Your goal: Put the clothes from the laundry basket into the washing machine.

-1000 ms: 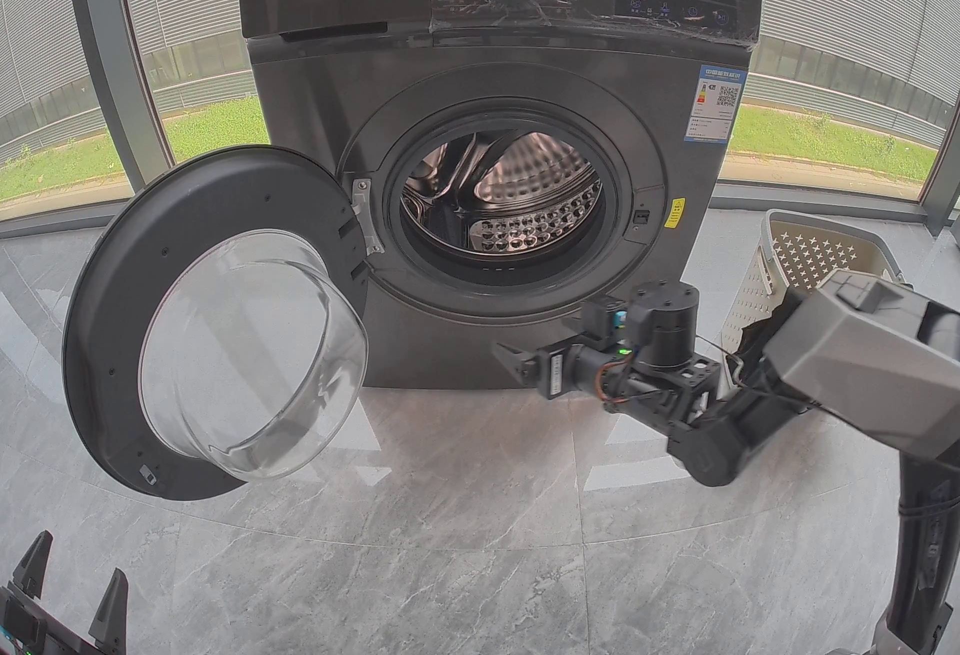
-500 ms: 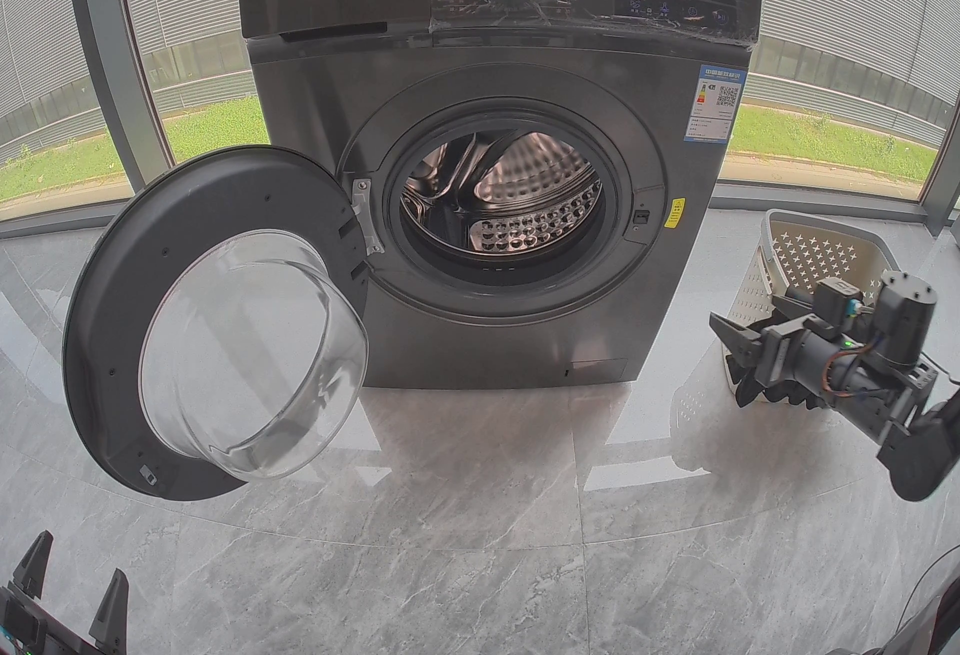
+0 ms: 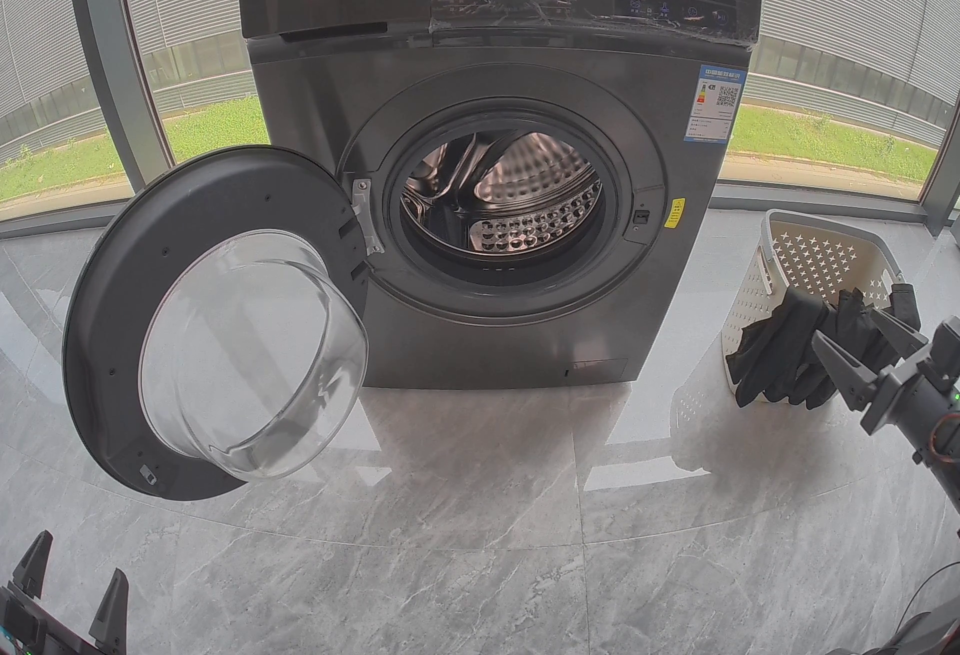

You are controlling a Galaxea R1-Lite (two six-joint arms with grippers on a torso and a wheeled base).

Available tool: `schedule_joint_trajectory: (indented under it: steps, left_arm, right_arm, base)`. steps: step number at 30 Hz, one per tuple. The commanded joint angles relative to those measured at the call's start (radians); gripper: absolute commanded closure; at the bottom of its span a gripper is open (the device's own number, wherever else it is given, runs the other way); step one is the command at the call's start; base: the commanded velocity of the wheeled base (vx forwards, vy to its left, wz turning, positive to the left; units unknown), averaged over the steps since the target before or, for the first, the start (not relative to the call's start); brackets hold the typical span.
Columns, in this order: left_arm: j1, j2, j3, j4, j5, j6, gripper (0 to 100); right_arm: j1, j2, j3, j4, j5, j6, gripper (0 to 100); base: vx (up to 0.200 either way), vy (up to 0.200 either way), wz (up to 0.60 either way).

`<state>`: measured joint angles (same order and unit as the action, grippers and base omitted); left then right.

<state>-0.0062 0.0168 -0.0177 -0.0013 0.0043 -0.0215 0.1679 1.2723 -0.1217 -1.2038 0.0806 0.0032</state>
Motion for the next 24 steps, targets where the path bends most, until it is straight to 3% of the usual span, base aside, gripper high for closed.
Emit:
schedule_joint_trajectory:
  steps: [1, 8, 14, 24]
  left_arm:
    - [0.002, -0.017, 0.018, 0.0, 0.002, 0.002, 0]
    - [0.0, -0.017, 0.018, 0.0, 0.002, 0.002, 0]
    - [0.0, -0.017, 0.018, 0.0, 0.002, 0.002, 0]
    - [0.0, -0.017, 0.018, 0.0, 0.002, 0.002, 0]
  right_arm:
    - [-0.027, -0.238, 0.12, 0.015, 0.002, -0.028, 0]
    - [-0.07, -0.39, 0.122, 0.136, 0.011, -0.081, 0]
    - [-0.079, -0.478, 0.122, 0.199, 0.011, -0.077, 0]
    - [-0.134, -0.892, 0.122, 0.635, 0.016, -0.077, 0]
  base:
    - [0.0, 0.0, 0.0]
    - [0.0, 0.0, 0.0]
    - [0.0, 0.0, 0.0]
    - [0.0, 0.0, 0.0]
